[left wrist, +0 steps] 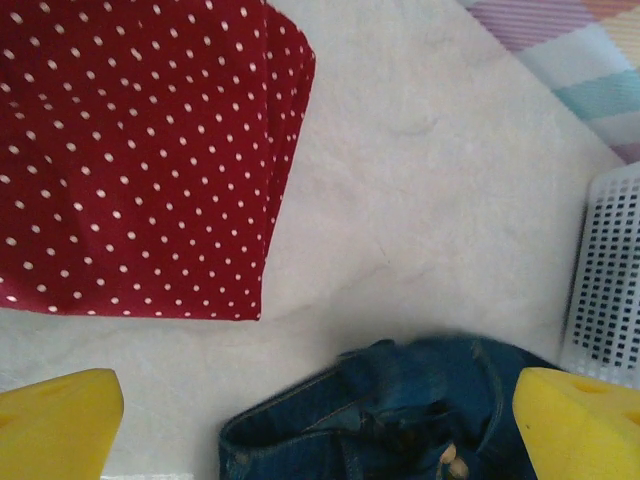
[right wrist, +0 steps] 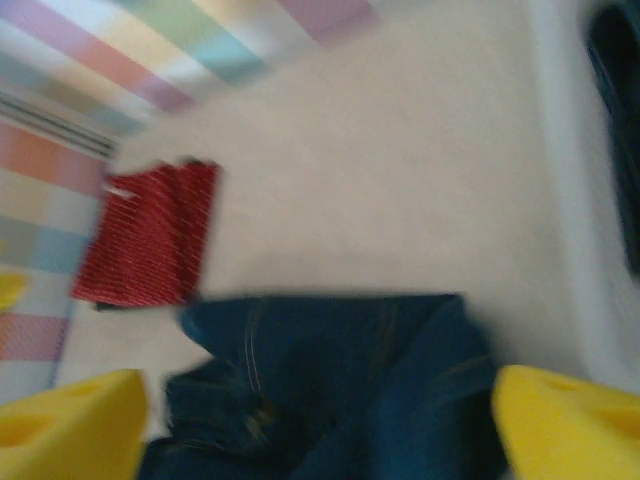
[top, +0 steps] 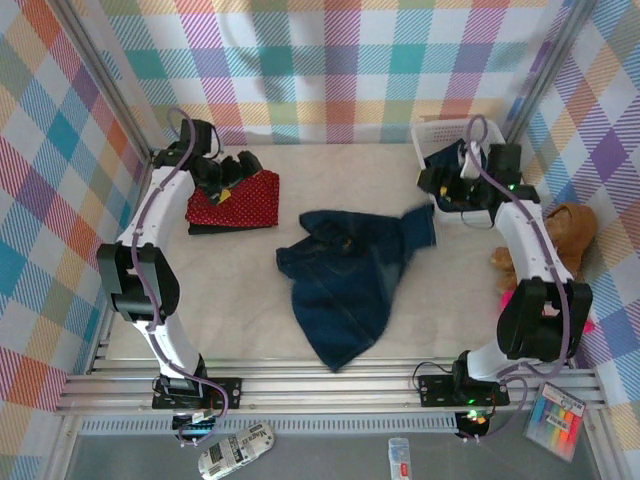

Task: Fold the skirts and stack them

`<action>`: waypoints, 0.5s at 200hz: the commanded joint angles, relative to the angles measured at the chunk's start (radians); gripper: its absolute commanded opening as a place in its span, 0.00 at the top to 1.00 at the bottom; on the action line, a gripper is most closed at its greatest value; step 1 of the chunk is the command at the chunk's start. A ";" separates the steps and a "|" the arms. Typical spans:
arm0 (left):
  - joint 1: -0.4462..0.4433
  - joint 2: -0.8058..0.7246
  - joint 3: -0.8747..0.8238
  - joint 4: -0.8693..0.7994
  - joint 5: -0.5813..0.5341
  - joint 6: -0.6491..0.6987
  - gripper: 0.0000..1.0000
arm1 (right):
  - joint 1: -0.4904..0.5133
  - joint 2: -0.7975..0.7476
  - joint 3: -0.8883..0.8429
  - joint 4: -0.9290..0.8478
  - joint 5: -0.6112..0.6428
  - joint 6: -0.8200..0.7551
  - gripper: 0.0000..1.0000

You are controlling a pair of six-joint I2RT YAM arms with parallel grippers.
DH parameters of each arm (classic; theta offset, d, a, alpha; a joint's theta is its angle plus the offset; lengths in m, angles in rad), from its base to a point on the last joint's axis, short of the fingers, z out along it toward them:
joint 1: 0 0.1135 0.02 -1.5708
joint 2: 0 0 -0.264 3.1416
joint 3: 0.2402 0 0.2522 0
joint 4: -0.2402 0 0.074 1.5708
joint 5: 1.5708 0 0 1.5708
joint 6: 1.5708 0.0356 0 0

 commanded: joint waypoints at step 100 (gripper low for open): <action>-0.208 0.168 -0.055 -0.041 0.091 0.002 0.00 | 0.456 -0.079 -0.402 0.112 0.504 0.349 0.01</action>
